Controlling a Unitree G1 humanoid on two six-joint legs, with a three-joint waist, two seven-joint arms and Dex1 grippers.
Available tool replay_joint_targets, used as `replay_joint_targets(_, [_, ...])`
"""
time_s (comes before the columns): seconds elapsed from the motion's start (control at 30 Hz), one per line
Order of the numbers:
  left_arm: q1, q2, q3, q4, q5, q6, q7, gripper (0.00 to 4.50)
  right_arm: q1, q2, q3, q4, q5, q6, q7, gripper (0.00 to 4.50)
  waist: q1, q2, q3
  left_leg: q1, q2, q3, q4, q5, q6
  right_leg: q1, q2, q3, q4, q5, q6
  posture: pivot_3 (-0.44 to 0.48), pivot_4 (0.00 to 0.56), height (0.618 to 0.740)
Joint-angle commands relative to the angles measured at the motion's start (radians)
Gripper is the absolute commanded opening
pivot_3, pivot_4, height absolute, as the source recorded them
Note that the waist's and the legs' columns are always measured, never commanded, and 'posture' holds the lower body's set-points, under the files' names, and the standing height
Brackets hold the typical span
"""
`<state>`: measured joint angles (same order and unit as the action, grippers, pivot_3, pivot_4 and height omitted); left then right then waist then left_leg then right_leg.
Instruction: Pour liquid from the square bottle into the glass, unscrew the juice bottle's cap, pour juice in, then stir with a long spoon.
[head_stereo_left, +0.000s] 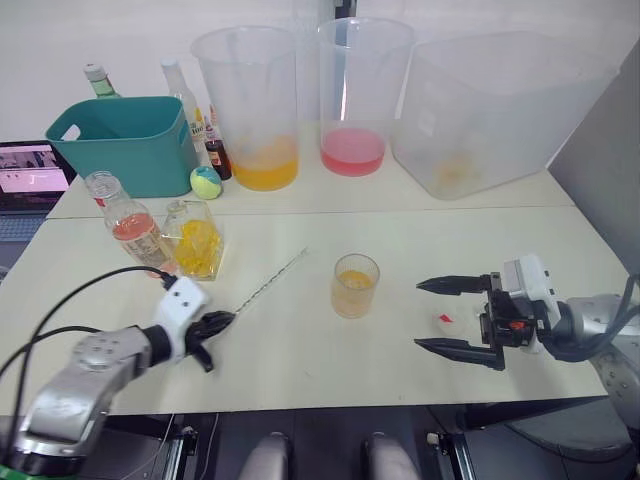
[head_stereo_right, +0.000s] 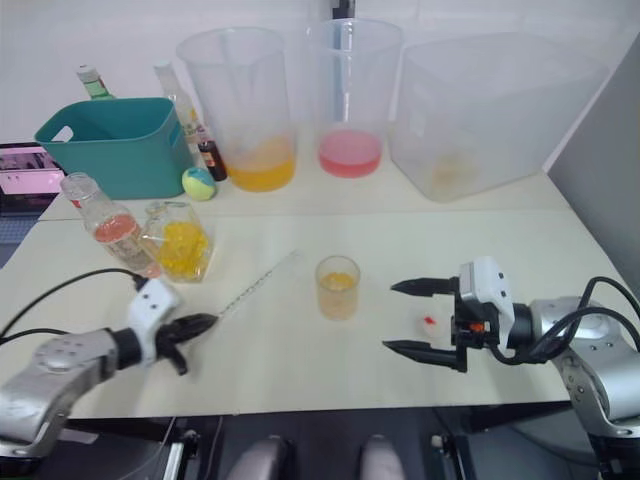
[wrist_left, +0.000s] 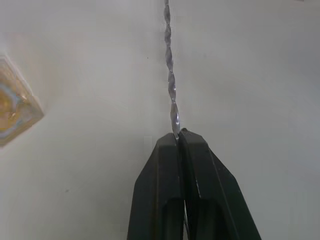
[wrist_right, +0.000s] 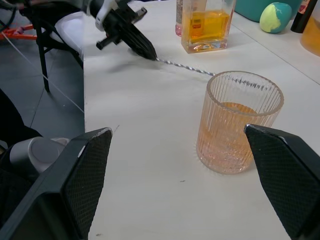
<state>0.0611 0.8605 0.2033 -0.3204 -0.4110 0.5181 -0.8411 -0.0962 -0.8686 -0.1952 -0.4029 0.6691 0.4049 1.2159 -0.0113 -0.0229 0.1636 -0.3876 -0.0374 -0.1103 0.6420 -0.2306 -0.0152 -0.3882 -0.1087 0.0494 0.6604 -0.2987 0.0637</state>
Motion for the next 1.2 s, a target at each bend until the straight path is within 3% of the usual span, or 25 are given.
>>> replay_joint_targets(0.03, [0.011, 0.081, 0.113, 0.154, -0.019, -0.238, -0.247, 0.02, -0.013, 0.013, 0.014, -0.007, -0.027, -0.030, -0.019, 4.50, 0.002, 0.000, 0.000, 0.000, 0.000, 0.000, 0.000, 0.000, 0.000, 0.000, 0.000, 0.000, -0.001, 0.000, 0.000, 0.000, 0.150, 0.738])
replay_joint_targets(0.2, [-0.013, 0.163, 0.127, 0.397, -0.018, -0.511, -0.550, 0.02, -0.026, 0.018, 0.025, 0.003, -0.038, -0.030, -0.021, 4.50, 0.001, 0.001, 0.001, -0.001, 0.000, 0.000, 0.000, 0.000, 0.000, 0.000, 0.000, -0.001, -0.004, 0.000, 0.000, 0.000, 0.150, 0.738])
replay_joint_targets(0.4, [-0.101, 0.145, 0.016, 0.585, 0.051, -0.751, -0.723, 0.02, -0.034, 0.029, 0.041, 0.002, -0.051, -0.022, -0.044, 4.50, -0.002, 0.001, 0.001, -0.002, 0.000, 0.000, 0.000, 0.000, 0.000, 0.000, -0.001, -0.002, -0.004, 0.000, 0.000, 0.000, 0.150, 0.738])
replay_joint_targets(0.5, [-0.134, 0.122, -0.025, 0.625, 0.080, -0.807, -0.726, 0.02, -0.036, 0.023, 0.036, -0.003, -0.043, -0.011, -0.047, 4.50, -0.003, 0.001, 0.001, -0.002, 0.000, 0.000, 0.000, 0.000, 0.000, 0.000, -0.001, -0.002, -0.002, 0.000, 0.000, 0.000, 0.150, 0.738])
replay_joint_targets(0.6, [-0.164, 0.117, -0.101, 0.745, 0.216, -0.899, -0.663, 0.02, -0.055, 0.015, 0.032, 0.000, -0.039, 0.008, -0.057, 4.50, -0.003, 0.001, 0.001, -0.001, 0.000, 0.000, 0.000, 0.000, 0.000, 0.000, 0.000, -0.002, -0.001, 0.000, 0.000, 0.000, 0.150, 0.738])
replay_joint_targets(0.7, [-0.178, 0.108, -0.121, 0.761, 0.209, -0.900, -0.659, 0.02, -0.058, 0.011, 0.033, -0.001, -0.039, 0.015, -0.059, 4.50, -0.001, 0.003, 0.000, 0.001, 0.000, -0.001, 0.000, 0.000, 0.001, 0.000, -0.001, -0.002, 0.002, 0.000, 0.000, 0.000, 0.150, 0.738])
replay_joint_targets(0.97, [-0.114, 0.165, -0.119, 0.549, 0.154, -0.645, -0.642, 2.52, -0.046, 0.011, 0.042, -0.024, -0.029, 0.049, -0.073, 4.50, -0.006, 0.004, 0.001, 0.001, 0.000, -0.001, 0.001, 0.000, 0.001, 0.000, 0.000, -0.002, 0.004, 0.000, 0.000, 0.000, 0.150, 0.738])
replay_joint_targets(1.13, [-0.070, 0.193, -0.149, 0.505, 0.200, -0.582, -0.618, 2.52, -0.050, 0.016, 0.036, -0.035, -0.027, 0.063, -0.088, 4.50, -0.007, 0.004, 0.001, 0.001, 0.000, -0.001, 0.000, -0.001, 0.002, 0.000, 0.000, -0.002, 0.004, 0.000, 0.000, 0.000, 0.150, 0.738])
replay_joint_targets(1.2, [-0.070, 0.186, -0.169, 0.524, 0.240, -0.601, -0.589, 1.96, -0.045, 0.013, 0.030, -0.040, -0.024, 0.066, -0.089, 4.50, -0.007, 0.004, 0.001, 0.002, 0.000, -0.001, 0.000, -0.001, 0.002, 0.000, 0.000, -0.002, 0.003, 0.000, 0.000, 0.000, 0.150, 0.738])
